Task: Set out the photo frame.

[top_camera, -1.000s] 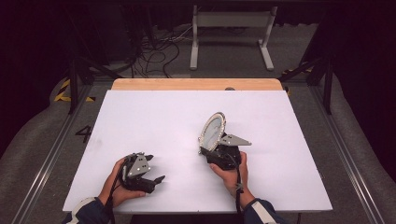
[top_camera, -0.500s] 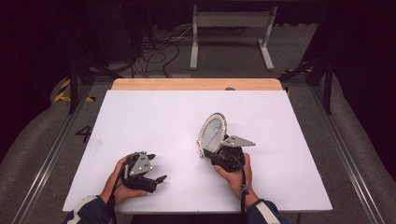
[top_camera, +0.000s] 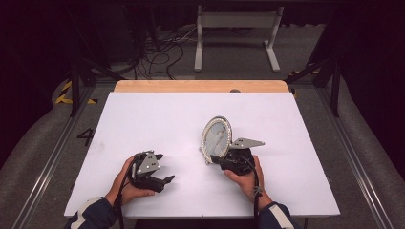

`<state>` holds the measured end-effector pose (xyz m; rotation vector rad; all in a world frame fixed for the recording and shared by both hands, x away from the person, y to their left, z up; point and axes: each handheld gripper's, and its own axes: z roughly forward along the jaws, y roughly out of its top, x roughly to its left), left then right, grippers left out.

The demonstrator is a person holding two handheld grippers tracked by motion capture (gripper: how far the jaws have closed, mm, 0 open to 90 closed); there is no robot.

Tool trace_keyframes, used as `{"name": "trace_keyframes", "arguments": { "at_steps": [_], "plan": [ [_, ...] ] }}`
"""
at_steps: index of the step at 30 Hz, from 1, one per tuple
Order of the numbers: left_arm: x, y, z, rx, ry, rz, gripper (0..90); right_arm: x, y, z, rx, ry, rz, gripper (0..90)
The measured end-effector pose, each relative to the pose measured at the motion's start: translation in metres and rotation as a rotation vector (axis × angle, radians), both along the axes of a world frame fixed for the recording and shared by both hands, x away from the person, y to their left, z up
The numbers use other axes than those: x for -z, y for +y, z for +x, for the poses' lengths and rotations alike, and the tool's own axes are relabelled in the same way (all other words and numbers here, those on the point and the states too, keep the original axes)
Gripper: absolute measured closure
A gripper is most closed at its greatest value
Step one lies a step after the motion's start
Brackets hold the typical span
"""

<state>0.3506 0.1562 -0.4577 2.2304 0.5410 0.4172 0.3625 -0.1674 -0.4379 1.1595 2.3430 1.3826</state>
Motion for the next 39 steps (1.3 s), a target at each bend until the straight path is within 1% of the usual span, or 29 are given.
{"name": "trace_keyframes", "arguments": {
  "at_steps": [1,2,3,4,6,8,9,11,14,15,16,18,19,20,21,22,23,25,27,28,30,32,34,37,39],
  "plan": [
    [0.000,0.000,0.000,0.000,0.000,0.000,17.0,0.000,0.000,0.000,0.000,0.000,0.000,72.9],
    [0.000,-0.002,0.003,0.001,0.002,-0.009,17.0,0.000,-0.001,0.000,-0.005,0.001,-0.003,73.1],
    [-0.001,-0.005,0.008,-0.003,0.008,-0.029,17.0,0.000,-0.001,0.000,-0.008,0.000,-0.007,73.2],
    [-0.001,-0.005,0.008,-0.003,0.008,-0.029,17.0,0.000,-0.001,0.000,-0.008,0.000,-0.007,73.2],
    [-0.003,-0.009,0.014,0.006,0.028,-0.048,16.9,0.000,-0.002,-0.001,-0.015,0.003,-0.007,73.6],
    [-0.007,-0.016,0.022,0.019,0.038,-0.083,16.9,-0.001,-0.003,-0.001,-0.020,0.005,-0.006,73.9],
    [-0.007,-0.016,0.022,0.019,0.038,-0.083,16.9,-0.001,-0.003,-0.001,-0.023,0.009,-0.006,74.0],
    [-0.010,-0.022,0.029,0.032,0.043,-0.105,16.9,-0.001,-0.004,-0.001,-0.026,0.009,-0.007,74.1],
    [-0.012,-0.032,0.038,0.043,0.054,-0.122,16.7,-0.001,-0.005,-0.002,-0.037,0.016,-0.008,74.5],
    [-0.013,-0.037,0.042,0.051,0.052,-0.123,16.7,-0.002,-0.006,-0.002,-0.042,0.017,-0.010,74.6],
    [-0.013,-0.041,0.044,0.053,0.041,-0.125,16.8,-0.002,-0.007,-0.002,-0.045,0.019,-0.009,74.7],
    [-0.015,-0.049,0.051,0.061,0.046,-0.131,16.8,-0.002,-0.007,-0.003,-0.042,0.019,-0.008,74.3],
    [-0.015,-0.052,0.053,0.061,0.043,-0.136,16.9,-0.002,-0.007,-0.004,-0.040,0.015,-0.009,73.4],
    [-0.016,-0.056,0.056,0.058,0.044,-0.145,17.3,-0.002,-0.007,-0.005,-0.038,0.014,-0.015,70.3],
    [-0.016,-0.059,0.059,0.062,0.042,-0.150,17.2,-0.003,-0.006,-0.006,-0.032,0.003,-0.027,66.9],
    [-0.015,-0.064,0.062,0.065,0.052,-0.158,17.2,-0.004,-0.007,-0.008,-0.025,-0.003,-0.033,66.8],
    [-0.015,-0.068,0.064,0.067,0.048,-0.159,17.0,-0.006,-0.008,-0.010,-0.023,-0.010,-0.034,66.8],
    [-0.015,-0.073,0.068,0.076,0.056,-0.164,16.9,-0.008,-0.010,-0.014,-0.015,-0.029,-0.047,66.4],
    [-0.015,-0.078,0.071,0.087,0.057,-0.177,16.6,-0.010,-0.011,-0.018,-0.011,-0.039,-0.047,66.2],
    [-0.014,-0.080,0.072,0.091,0.059,-0.176,16.8,-0.011,-0.012,-0.020,-0.005,-0.053,-0.054,66.3],
    [-0.014,-0.084,0.075,0.096,0.067,-0.174,16.7,-0.014,-0.013,-0.024,0.002,-0.065,-0.055,66.3],
    [-0.014,-0.086,0.077,0.096,0.070,-0.186,17.1,-0.016,-0.015,-0.027,0.013,-0.086,-0.058,66.2],
    [-0.015,-0.089,0.081,0.098,0.081,-0.207,18.1,-0.019,-0.018,-0.031,0.025,-0.104,-0.063,65.4],
    [-0.013,-0.094,0.086,0.105,0.086,-0.223,20.1,-0.025,-0.022,-0.036,0.049,-0.138,-0.047,64.0],
    [-0.011,-0.097,0.086,0.116,0.088,-0.216,21.6,-0.028,-0.024,-0.039,0.060,-0.164,-0.033,63.9]
  ]
}}
